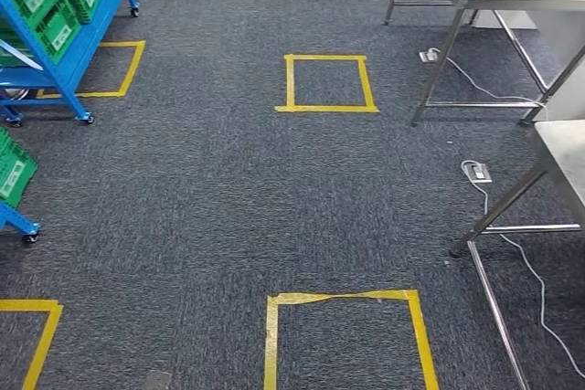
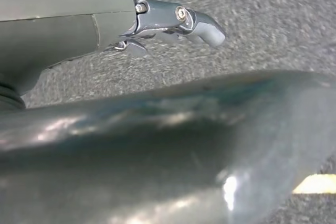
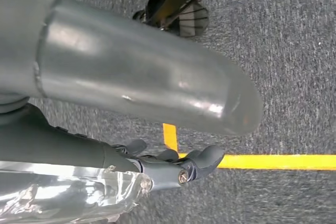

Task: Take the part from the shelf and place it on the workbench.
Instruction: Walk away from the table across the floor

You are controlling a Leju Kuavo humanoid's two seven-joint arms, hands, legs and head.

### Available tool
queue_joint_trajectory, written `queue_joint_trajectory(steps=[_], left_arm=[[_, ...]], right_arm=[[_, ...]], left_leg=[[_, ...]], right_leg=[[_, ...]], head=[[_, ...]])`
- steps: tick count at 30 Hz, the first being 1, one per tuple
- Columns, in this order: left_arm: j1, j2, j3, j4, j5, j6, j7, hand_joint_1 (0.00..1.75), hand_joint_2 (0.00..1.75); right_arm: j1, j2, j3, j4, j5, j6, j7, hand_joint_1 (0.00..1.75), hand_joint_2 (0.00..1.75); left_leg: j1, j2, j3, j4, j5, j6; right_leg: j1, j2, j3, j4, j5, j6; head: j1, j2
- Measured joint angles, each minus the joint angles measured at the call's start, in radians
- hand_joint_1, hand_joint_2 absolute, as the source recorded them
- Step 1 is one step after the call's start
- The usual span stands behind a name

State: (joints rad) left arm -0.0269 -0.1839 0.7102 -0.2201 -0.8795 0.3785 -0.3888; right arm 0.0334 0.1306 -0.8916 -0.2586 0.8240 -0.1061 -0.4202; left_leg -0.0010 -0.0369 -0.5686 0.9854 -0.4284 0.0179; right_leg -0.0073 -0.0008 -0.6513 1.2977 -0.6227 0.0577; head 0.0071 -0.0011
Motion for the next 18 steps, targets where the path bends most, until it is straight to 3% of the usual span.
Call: queue_joint_trajectory(steps=[2, 4, 6, 8, 9, 11, 12, 14, 15, 16, 18], left_arm=[[0.003, 0.0, 0.001, 0.0, 0.008, 0.001, -0.005, 0.0, 0.0], [0.003, 0.002, 0.006, 0.0, 0.021, 0.0, -0.016, 0.0, 0.0], [0.006, 0.005, 0.012, 0.0, 0.032, -0.003, -0.028, 0.0, 0.0], [0.012, 0.01, 0.018, 0.0, 0.037, -0.007, -0.036, 0.0, 0.0], [0.015, 0.012, 0.022, 0.0, 0.039, -0.009, -0.04, 0.0, 0.0], [0.017, 0.016, 0.028, 0.0, 0.044, -0.013, -0.049, 0.0, 0.0], [0.016, 0.016, 0.031, 0.0, 0.047, -0.015, -0.053, 0.0, 0.0], [0.015, 0.018, 0.038, 0.0, 0.054, -0.019, -0.059, 0.0, 0.0], [0.016, 0.018, 0.041, 0.0, 0.057, -0.02, -0.06, 0.0, 0.0], [0.017, 0.019, 0.044, 0.0, 0.058, -0.021, -0.061, 0.0, 0.0], [0.018, 0.02, 0.051, 0.0, 0.06, -0.021, -0.061, 0.0, 0.0]], right_arm=[[-0.001, 0.0, 0.0, 0.0, 0.015, -0.001, 0.002, 0.0, 0.0], [-0.003, 0.001, 0.001, 0.001, 0.036, -0.005, 0.003, 0.0, 0.0], [-0.006, 0.002, 0.001, 0.001, 0.053, -0.011, 0.005, 0.0, 0.0], [-0.011, 0.004, 0.002, 0.002, 0.062, -0.015, 0.006, 0.0, 0.0], [-0.013, 0.006, 0.002, 0.002, 0.065, -0.016, 0.006, 0.0, 0.0], [-0.015, 0.008, 0.003, 0.002, 0.07, -0.019, 0.005, 0.0, 0.0], [-0.015, 0.008, 0.004, 0.002, 0.073, -0.02, 0.004, 0.0, 0.0], [-0.014, 0.008, 0.005, 0.002, 0.081, -0.022, 0.005, 0.0, 0.0], [-0.014, 0.008, 0.006, 0.002, 0.085, -0.023, 0.007, 0.0, 0.0], [-0.015, 0.008, 0.007, 0.002, 0.088, -0.023, 0.009, 0.0, 0.0], [-0.017, 0.008, 0.009, 0.002, 0.092, -0.023, 0.014, 0.0, 0.0]], left_leg=[[0.001, -0.028, 0.002, 0.001, 0.001, -0.002], [-0.001, -0.053, 0.0, 0.005, 0.002, -0.008], [-0.001, -0.074, -0.007, 0.006, 0.006, -0.021], [0.004, -0.091, -0.015, 0.003, 0.012, -0.034], [0.003, -0.082, -0.02, 0.008, 0.009, -0.04], [0.001, -0.034, -0.05, 0.07, -0.035, -0.048], [0.0, -0.005, -0.079, 0.134, -0.071, -0.051], [0.002, 0.021, -0.137, 0.26, -0.125, -0.057], [0.003, 0.025, -0.146, 0.285, -0.126, -0.058], [0.004, 0.028, -0.135, 0.269, -0.108, -0.059], [0.004, 0.058, -0.067, 0.146, -0.044, -0.059]], right_leg=[[-0.002, 0.014, 0.037, -0.097, 0.068, -0.004], [-0.008, 0.058, 0.093, -0.226, 0.121, -0.007], [-0.01, 0.081, 0.116, -0.276, 0.13, -0.012], [-0.008, 0.061, 0.119, -0.28, 0.135, -0.024], [-0.008, 0.05, 0.121, -0.282, 0.138, -0.03], [-0.01, 0.024, 0.12, -0.288, 0.144, -0.039], [-0.008, 0.01, 0.12, -0.289, 0.145, -0.042], [-0.006, -0.022, 0.119, -0.289, 0.143, -0.044], [-0.005, -0.037, 0.118, -0.289, 0.142, -0.045], [-0.005, -0.05, 0.119, -0.289, 0.141, -0.044], [-0.005, -0.072, 0.124, -0.289, 0.138, -0.039]], head=[[0.0, 0.0], [0.0, 0.0], [-0.001, 0.0], [-0.001, 0.0], [-0.002, 0.0], [-0.007, 0.0], [-0.009, 0.0], [-0.011, 0.0], [-0.011, 0.0], [-0.011, 0.0], [-0.011, 0.0]])
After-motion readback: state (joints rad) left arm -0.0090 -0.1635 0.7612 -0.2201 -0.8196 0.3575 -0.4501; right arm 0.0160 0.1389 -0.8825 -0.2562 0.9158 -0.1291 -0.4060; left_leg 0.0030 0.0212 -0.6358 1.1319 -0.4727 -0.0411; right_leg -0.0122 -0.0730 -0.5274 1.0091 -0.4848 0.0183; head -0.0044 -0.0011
